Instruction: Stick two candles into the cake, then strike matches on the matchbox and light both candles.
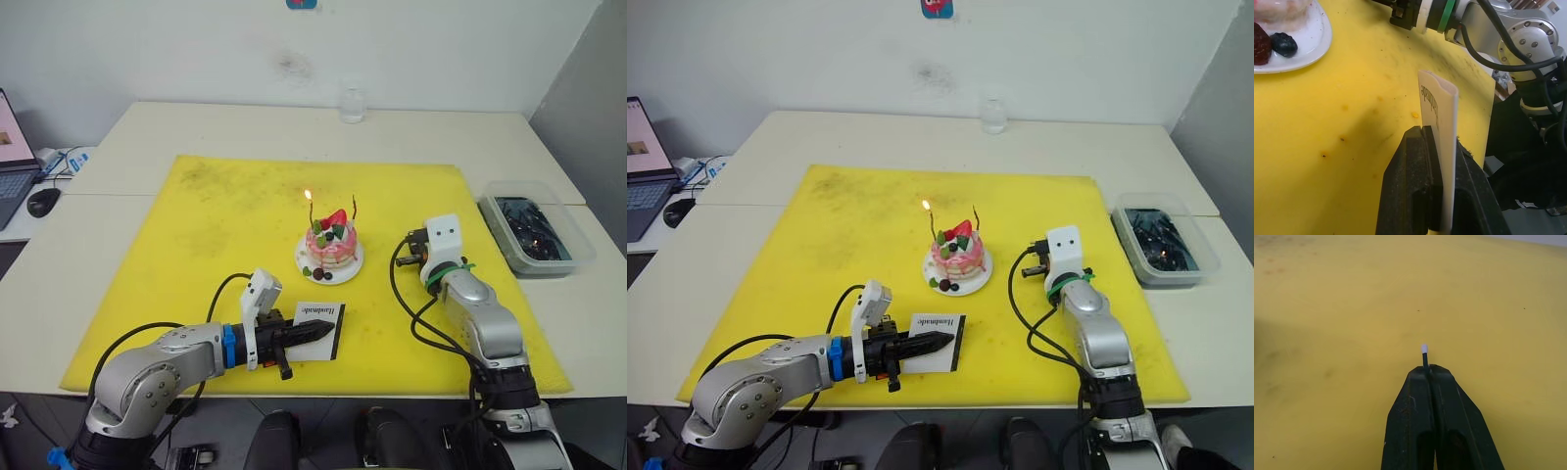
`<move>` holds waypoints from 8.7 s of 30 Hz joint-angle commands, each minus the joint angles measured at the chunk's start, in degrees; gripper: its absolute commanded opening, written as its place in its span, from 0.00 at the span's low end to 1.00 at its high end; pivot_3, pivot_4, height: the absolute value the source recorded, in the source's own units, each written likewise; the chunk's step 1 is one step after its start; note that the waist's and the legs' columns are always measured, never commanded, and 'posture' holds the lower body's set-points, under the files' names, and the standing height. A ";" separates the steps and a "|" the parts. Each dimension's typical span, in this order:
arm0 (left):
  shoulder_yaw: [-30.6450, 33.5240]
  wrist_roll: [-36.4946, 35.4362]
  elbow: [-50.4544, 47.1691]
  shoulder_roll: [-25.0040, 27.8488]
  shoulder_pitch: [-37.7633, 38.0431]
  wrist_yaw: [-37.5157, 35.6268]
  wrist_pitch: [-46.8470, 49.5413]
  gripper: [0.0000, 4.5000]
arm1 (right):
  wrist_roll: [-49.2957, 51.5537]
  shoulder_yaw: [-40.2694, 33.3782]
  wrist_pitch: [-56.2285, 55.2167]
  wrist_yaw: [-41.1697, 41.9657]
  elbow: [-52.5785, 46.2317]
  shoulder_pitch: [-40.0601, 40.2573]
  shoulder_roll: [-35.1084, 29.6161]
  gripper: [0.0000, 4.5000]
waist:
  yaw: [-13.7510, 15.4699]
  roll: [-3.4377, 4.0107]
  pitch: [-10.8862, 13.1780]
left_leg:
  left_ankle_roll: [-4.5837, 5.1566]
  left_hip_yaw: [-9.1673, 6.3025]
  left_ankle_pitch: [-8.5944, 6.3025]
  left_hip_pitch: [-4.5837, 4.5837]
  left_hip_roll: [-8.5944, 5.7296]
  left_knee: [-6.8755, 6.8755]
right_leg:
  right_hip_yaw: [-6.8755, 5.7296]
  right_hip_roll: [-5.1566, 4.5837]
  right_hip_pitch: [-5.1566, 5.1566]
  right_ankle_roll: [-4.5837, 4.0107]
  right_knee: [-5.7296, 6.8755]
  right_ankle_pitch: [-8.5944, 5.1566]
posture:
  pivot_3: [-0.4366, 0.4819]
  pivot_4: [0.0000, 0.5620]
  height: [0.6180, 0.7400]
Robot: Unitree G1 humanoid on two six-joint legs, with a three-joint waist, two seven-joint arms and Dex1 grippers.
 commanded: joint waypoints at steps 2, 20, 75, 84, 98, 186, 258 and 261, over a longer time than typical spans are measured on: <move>-0.17 -0.33 -1.50 -0.19 -0.68 -0.34 -0.61 0.00 | 1.18 1.59 1.45 2.92 -9.82 0.41 -1.13 0.00 | 0.00 0.00 0.00 | 0.00 -0.01 0.00 0.00 0.01 0.00 | -0.01 0.00 0.00 0.00 0.00 0.00 | 0.48 0.27 1.00; -0.72 -1.14 -0.87 1.24 -2.13 -2.78 0.96 0.00 | 11.20 -0.97 10.46 14.37 -42.04 30.54 -13.34 0.00 | 0.10 -0.01 0.00 | -0.01 -0.04 0.00 0.02 0.02 -0.01 | -0.07 -0.05 0.02 -0.02 -0.03 -0.03 | 0.48 0.27 1.00; -2.05 -1.33 -1.17 1.28 -2.60 -3.89 3.25 0.00 | 1.04 1.04 -11.31 10.85 -22.95 34.08 -11.15 0.00 | 0.12 -0.07 -0.05 | 0.00 -0.03 0.00 0.05 -0.02 0.06 | -0.03 -0.09 0.09 -0.13 -0.04 -0.08 | 0.48 0.27 1.00; -2.25 -0.76 -0.83 1.07 -2.28 -4.28 2.66 0.00 | 1.53 0.49 -10.69 10.78 -22.57 33.92 -10.92 0.10 | 0.13 -0.08 -0.05 | 0.00 -0.03 0.00 0.05 -0.02 0.07 | -0.03 -0.09 0.09 -0.11 -0.03 -0.07 | 0.48 0.27 1.00; -2.47 -0.77 -0.54 0.68 -2.75 -4.13 2.77 0.00 | 0.97 0.24 -12.98 10.04 -21.71 32.87 -10.28 0.29 | 0.11 -0.08 -0.06 | 0.00 -0.04 0.00 0.06 -0.01 0.06 | -0.04 -0.08 0.08 -0.03 -0.02 -0.03 | 0.48 0.27 1.00; 1.11 -8.89 5.90 -6.77 -17.00 4.90 8.87 0.00 | 14.46 2.32 2.03 27.64 -46.14 16.03 -32.37 0.00 | 0.21 -0.10 -0.04 | 0.00 -0.07 0.00 0.01 -0.09 0.07 | -0.06 0.12 0.09 0.04 -0.04 0.00 | 0.48 0.27 1.00; 8.21 -11.44 -2.32 8.26 -1.56 -3.95 4.86 0.00 | 8.21 -3.68 9.94 17.91 -34.36 3.18 -22.53 0.00 | 0.12 0.01 0.02 | 0.00 -0.05 0.00 0.01 -0.01 0.05 | -0.10 0.00 0.02 -0.02 0.01 -0.02 | 0.48 0.27 1.00; 7.25 -11.45 -0.85 6.97 -3.00 -4.02 4.83 0.00 | 11.15 -4.87 10.49 18.57 -35.33 3.55 -21.15 0.00 | 0.13 0.01 0.02 | 0.00 -0.01 0.00 0.00 -0.02 0.05 | -0.03 -0.01 0.02 -0.01 0.00 -0.02 | 0.48 0.27 1.00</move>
